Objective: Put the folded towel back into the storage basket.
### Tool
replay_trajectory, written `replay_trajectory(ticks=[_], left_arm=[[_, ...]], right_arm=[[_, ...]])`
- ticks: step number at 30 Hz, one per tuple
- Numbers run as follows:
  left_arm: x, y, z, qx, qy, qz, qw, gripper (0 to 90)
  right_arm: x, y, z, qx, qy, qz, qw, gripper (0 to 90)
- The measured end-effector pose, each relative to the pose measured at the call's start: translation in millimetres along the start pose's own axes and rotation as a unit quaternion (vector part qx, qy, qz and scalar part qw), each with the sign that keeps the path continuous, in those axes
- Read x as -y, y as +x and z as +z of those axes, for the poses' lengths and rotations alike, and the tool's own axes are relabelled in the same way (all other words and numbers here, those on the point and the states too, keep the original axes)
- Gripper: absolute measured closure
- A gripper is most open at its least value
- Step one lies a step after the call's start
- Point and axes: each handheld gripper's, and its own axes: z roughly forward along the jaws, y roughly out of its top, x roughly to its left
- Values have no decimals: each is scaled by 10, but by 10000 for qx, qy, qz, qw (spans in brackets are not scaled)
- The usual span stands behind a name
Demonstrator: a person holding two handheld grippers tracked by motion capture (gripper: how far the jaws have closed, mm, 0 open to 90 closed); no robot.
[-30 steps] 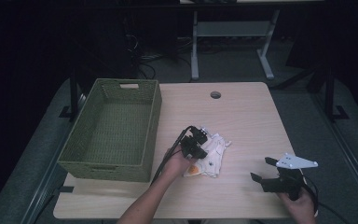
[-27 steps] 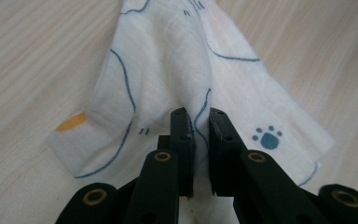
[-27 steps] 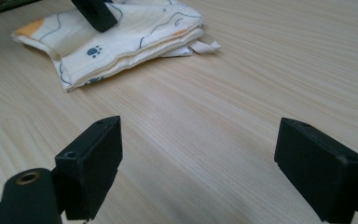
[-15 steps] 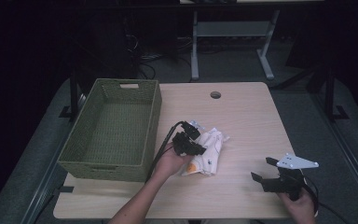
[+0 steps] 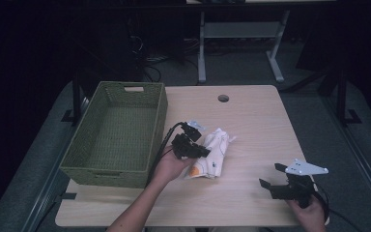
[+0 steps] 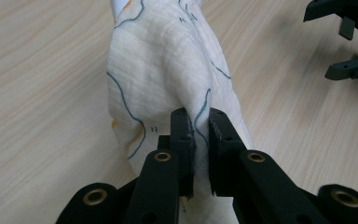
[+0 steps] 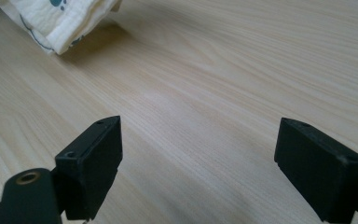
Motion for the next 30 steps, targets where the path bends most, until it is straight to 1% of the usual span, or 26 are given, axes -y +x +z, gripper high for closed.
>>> replay_trajectory(ticks=[7,12,13,14,17,21,22,24,25,30], left_arm=[[16,29,-86,73,-170,-104,9998,829],[26,42,-135,85,-141,-98,9998,829],[28,49,-147,76,-92,-52,9999,829],[29,51,-161,48,-94,-53,9999,829],[30,67,-206,77,-150,-99,9998,829],[35,99,-281,117,-250,-163,9995,829],[38,118,-325,168,-279,-181,9993,829],[38,121,-347,189,-303,-209,9991,829],[39,136,-394,222,-360,-246,9988,829],[43,164,-486,172,-406,-288,9986,829]], right_arm=[[0,-4,5,24,6,-4,10000,147],[-3,1,11,38,4,-18,10000,147],[-3,1,11,38,4,-18,10000,147],[-3,0,15,35,17,-16,10000,147],[-2,-2,17,36,30,-15,10000,147],[3,-15,19,54,27,-2,10000,147],[5,-19,15,69,29,13,10000,147],[6,-20,13,80,32,29,10000,147],[6,-21,14,86,32,23,10000,147],[6,-19,19,111,43,17,9999,147]])
